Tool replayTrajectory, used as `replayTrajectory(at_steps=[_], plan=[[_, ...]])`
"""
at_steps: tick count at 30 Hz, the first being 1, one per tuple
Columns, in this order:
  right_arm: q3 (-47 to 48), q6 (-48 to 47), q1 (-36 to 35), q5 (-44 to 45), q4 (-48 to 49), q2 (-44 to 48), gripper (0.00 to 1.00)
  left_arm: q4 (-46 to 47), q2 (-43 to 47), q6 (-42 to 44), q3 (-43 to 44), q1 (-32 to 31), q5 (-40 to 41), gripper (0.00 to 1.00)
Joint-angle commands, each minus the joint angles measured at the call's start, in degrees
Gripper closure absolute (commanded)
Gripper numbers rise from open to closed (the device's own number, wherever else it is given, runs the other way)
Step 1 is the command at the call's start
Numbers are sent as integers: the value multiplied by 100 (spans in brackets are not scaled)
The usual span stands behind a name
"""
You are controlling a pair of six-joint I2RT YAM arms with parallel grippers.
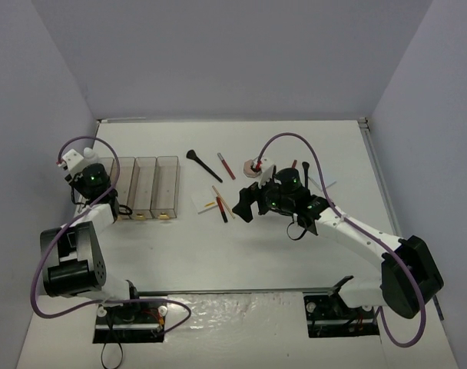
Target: Organize the makeup
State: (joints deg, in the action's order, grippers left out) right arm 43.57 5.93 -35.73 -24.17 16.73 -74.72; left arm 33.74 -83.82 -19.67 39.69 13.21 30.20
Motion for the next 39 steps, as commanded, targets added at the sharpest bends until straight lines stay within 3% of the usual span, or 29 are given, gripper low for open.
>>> replayTrajectory(at_steps=[1, 6, 14, 17, 23, 27, 29, 33, 39], plan=[[112, -22, -18, -188, 419, 45, 0, 651, 15, -205, 39, 15, 153, 97], [79, -31, -22, -75, 419, 70, 0, 442, 10, -305, 13, 6, 81, 80], [17, -40, -25, 73, 380, 162, 0, 27, 413, -462, 25, -23, 6, 23], [-3, -40, -26, 149, 341, 181, 0, -457, 737, -616, 135, -55, 54, 13], [104, -117, -13, 448, 123, 302, 0, -2188, 1685, -965, 838, -339, -36, 6], [174, -144, -13, 832, -62, 426, 0, -3595, 2163, -691, 1606, -1188, -500, 6], [201, -130, -6, 1173, -195, 485, 0, -4119, 2230, -585, 1950, -2086, -623, 6], [162, -10, 21, 1777, -367, 626, 0, -4774, 2064, -904, 2294, -3223, -1026, 6], [-15, 232, 144, 2386, -473, 940, 0, -4824, 1434, -1499, 2385, -4265, -1244, 6]])
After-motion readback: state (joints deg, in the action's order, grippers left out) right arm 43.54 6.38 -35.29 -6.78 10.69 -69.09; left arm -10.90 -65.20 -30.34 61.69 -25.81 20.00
